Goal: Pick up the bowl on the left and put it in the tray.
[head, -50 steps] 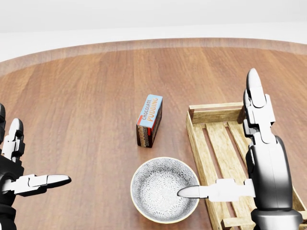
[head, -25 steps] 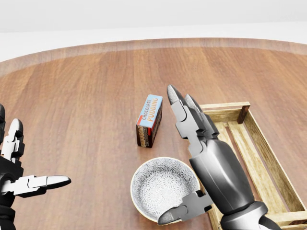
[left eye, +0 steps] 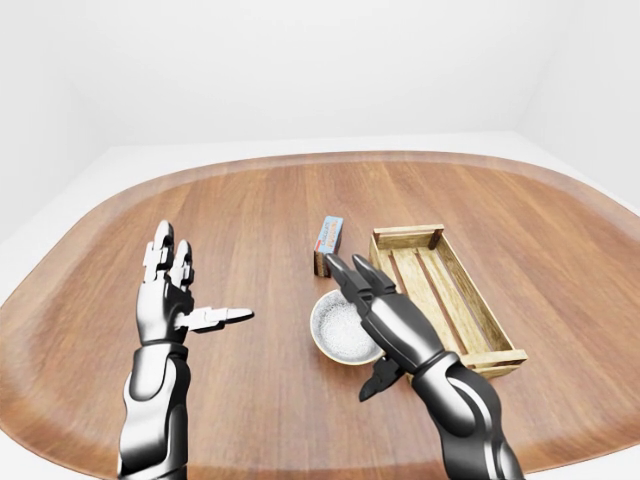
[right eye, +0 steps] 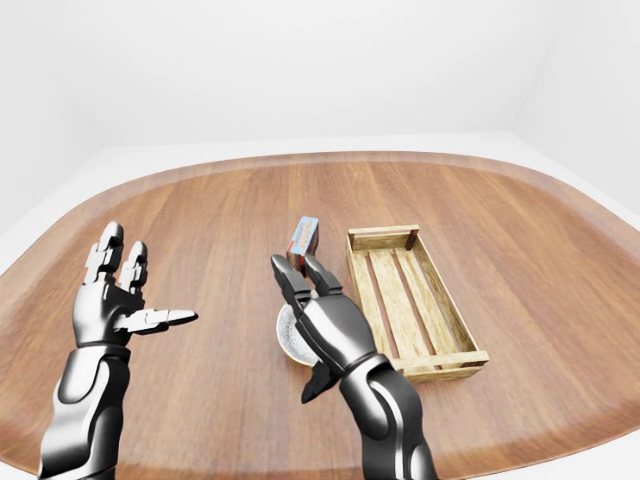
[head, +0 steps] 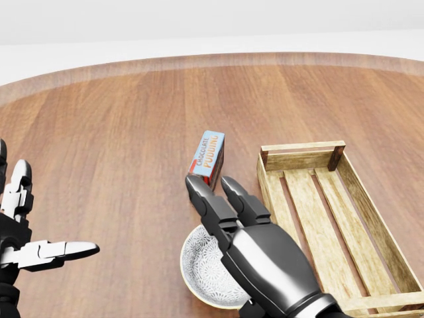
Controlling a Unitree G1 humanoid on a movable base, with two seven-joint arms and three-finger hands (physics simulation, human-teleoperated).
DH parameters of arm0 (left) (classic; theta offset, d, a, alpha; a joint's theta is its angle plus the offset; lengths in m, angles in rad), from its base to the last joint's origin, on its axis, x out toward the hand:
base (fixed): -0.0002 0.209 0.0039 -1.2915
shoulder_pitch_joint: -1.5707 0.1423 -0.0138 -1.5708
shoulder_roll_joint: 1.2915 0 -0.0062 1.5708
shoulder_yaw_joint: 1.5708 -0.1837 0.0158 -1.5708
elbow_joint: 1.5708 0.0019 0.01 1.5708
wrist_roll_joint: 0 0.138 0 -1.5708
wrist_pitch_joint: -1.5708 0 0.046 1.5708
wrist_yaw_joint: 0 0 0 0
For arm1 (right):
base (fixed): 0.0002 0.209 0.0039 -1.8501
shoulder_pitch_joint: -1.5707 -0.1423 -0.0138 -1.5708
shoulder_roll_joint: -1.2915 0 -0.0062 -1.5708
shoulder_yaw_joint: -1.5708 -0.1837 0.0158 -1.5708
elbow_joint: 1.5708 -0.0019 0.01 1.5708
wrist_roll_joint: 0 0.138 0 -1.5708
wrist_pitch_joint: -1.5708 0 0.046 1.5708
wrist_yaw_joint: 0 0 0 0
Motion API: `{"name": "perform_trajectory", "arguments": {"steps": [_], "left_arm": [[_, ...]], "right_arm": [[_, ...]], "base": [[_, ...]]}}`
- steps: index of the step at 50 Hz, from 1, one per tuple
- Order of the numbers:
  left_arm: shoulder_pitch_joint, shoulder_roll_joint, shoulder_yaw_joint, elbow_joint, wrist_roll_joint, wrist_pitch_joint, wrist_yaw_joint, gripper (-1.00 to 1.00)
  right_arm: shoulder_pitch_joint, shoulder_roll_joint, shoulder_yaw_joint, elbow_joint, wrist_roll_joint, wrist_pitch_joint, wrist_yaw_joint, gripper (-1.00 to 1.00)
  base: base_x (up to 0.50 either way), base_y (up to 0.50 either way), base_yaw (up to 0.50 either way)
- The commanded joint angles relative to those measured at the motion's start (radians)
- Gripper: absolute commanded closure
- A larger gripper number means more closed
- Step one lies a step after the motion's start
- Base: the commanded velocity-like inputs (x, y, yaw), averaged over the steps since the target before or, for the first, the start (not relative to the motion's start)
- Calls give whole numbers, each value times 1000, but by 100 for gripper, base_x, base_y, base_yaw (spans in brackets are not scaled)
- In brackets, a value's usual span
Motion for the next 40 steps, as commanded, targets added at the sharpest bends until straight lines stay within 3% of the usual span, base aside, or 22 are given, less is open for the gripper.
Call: {"name": "perform_trajectory", "arguments": {"steps": [1, 18, 27, 40], "left_arm": [[-10, -15, -39, 11, 33, 16, 26, -100], [-7, -17, -40, 19, 37, 3, 20, -100], [0, -18, -34, 39, 36, -17, 19, -100], [13, -22, -34, 30, 33, -25, 19, -100]], "right_arm": [[23, 4, 33, 90, -124, 0, 57, -100], [60, -5, 5, 192, -211, 0, 55, -100], [57, -3, -8, 244, -198, 0, 19, -100], [37, -1, -20, 315, -178, 0, -1, -100]], "base": [[0, 0, 0], [0, 0, 0], [0, 0, 0], [0, 0, 0]]}}
